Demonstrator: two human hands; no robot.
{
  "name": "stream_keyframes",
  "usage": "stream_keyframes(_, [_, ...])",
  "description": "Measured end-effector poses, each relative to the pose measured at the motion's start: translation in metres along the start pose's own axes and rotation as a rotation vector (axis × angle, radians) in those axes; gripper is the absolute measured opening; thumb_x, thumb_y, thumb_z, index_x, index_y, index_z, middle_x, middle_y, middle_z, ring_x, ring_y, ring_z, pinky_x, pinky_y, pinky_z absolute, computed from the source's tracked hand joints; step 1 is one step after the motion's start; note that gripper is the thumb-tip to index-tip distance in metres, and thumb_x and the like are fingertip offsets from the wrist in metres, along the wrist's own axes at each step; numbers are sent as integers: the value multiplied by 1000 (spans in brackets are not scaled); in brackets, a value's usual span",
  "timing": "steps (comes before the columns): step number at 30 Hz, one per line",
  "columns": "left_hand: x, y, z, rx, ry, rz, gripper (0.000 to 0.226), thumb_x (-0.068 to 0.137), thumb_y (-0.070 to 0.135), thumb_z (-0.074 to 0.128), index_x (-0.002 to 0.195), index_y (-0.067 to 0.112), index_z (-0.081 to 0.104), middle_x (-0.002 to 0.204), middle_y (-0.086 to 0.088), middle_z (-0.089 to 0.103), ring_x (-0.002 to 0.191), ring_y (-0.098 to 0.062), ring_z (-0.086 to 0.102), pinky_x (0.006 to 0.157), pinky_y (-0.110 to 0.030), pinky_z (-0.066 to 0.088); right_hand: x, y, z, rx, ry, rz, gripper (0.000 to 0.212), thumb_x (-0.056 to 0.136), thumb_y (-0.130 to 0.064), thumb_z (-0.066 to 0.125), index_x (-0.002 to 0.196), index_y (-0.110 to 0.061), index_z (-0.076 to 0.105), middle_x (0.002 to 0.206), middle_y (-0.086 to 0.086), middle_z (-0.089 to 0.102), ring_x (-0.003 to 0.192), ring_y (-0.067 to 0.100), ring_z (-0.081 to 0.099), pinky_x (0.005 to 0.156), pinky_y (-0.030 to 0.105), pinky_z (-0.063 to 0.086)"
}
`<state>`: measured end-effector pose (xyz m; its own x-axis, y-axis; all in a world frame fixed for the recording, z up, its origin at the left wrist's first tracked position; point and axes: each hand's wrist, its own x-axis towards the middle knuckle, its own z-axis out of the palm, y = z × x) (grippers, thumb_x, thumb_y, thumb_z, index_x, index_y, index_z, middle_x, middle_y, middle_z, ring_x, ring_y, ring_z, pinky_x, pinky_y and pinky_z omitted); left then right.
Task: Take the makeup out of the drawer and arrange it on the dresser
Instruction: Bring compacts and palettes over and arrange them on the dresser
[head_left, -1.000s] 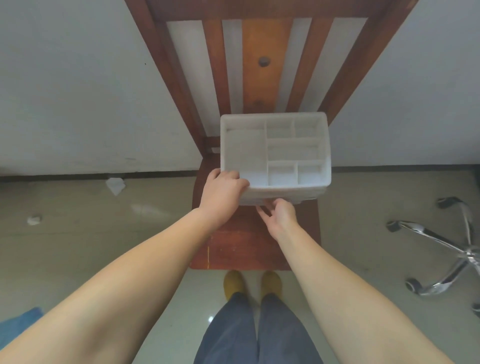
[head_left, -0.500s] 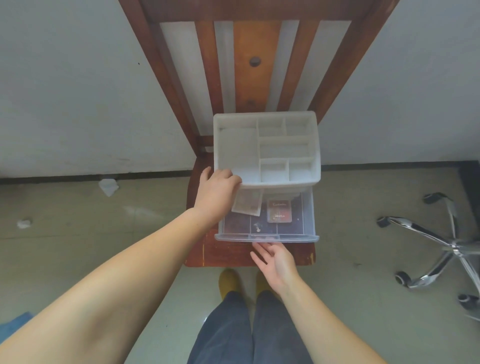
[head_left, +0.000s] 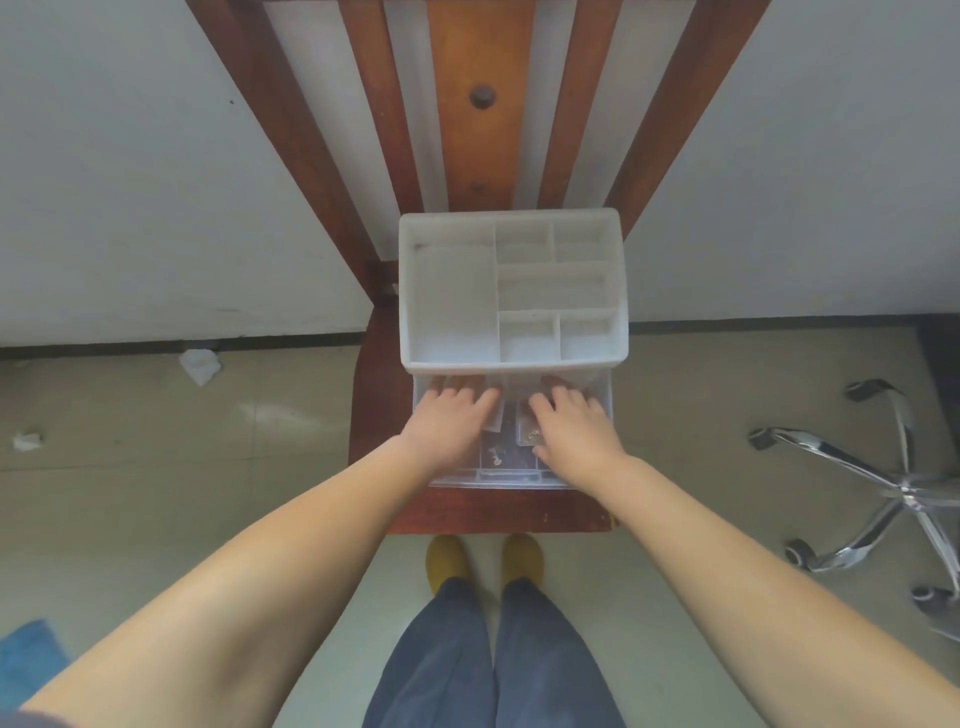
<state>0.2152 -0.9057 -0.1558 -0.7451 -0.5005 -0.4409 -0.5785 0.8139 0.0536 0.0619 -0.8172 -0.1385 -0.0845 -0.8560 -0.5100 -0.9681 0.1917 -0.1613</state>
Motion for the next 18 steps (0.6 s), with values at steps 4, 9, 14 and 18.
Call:
stream_keyframes(4, [7, -3, 2, 64, 44, -10, 59, 87, 17, 51, 139, 13, 23, 133, -13, 46, 121, -36, 44, 105, -44, 31, 4, 3, 16, -129, 96, -50, 52, 84, -23, 65, 127, -14, 39, 127, 13, 45, 119, 31, 41, 100, 43, 32])
stream_keyframes(9, [-15, -1, -8, -88, 67, 15, 60, 83, 39, 59, 131, 12, 36, 116, -13, 48, 106, -33, 48, 83, -36, 37, -11, 9, 0, 194, 154, -36, 46, 84, -36, 59, 123, -16, 43, 120, 6, 48, 111, 25, 45, 85, 34, 41])
stream_keyframes(14, [-69, -5, -40, -829, -9, -122, 71, 78, 53, 60, 139, 27, 36, 129, -1, 52, 112, -11, 50, 87, -24, 41, -61, 17, -36, 930, -303, 35, 67, 66, -63, 58, 125, -36, 40, 115, -10, 55, 92, 9, 61, 83, 27, 49])
stream_keyframes(18, [-102, 6, -31, -963, -603, -101, 73, 85, 54, 57, 146, 22, 30, 133, -2, 54, 113, -9, 53, 89, -16, 37, -88, 16, -22, 841, -685, 55, 72, 83, -46, 62, 144, -23, 31, 114, -1, 57, 94, 13, 62, 79, 24, 54])
